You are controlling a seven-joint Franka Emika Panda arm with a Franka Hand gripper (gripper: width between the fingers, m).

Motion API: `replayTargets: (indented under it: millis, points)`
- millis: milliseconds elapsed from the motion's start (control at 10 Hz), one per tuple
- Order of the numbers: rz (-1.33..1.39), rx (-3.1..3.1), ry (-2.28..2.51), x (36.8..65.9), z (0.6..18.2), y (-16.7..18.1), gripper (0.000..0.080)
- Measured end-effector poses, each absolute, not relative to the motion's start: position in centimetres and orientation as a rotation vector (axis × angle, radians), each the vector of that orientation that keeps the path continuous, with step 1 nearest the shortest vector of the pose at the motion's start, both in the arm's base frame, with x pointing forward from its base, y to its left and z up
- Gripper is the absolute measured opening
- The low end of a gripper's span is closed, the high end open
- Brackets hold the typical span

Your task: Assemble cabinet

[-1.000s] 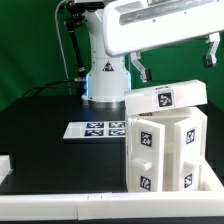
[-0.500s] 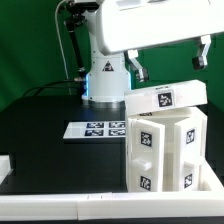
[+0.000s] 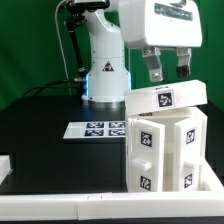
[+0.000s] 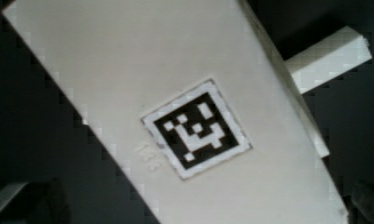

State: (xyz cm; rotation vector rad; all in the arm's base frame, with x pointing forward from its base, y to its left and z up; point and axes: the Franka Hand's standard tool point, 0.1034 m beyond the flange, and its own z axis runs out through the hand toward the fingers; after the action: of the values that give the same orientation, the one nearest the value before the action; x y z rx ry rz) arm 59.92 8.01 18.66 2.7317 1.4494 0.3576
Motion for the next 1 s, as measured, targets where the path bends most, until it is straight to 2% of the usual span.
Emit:
replayTargets:
  millis: [400, 600, 1000]
  points:
    - [0.297, 2.486, 1.765, 59.3, 17.9, 7.2, 0.0797]
    - [0.268, 2.356, 1.922, 59.1, 17.0, 6.9, 0.0797]
    - [0.252, 2.387, 1.906, 59.5, 15.6, 7.1, 0.0797]
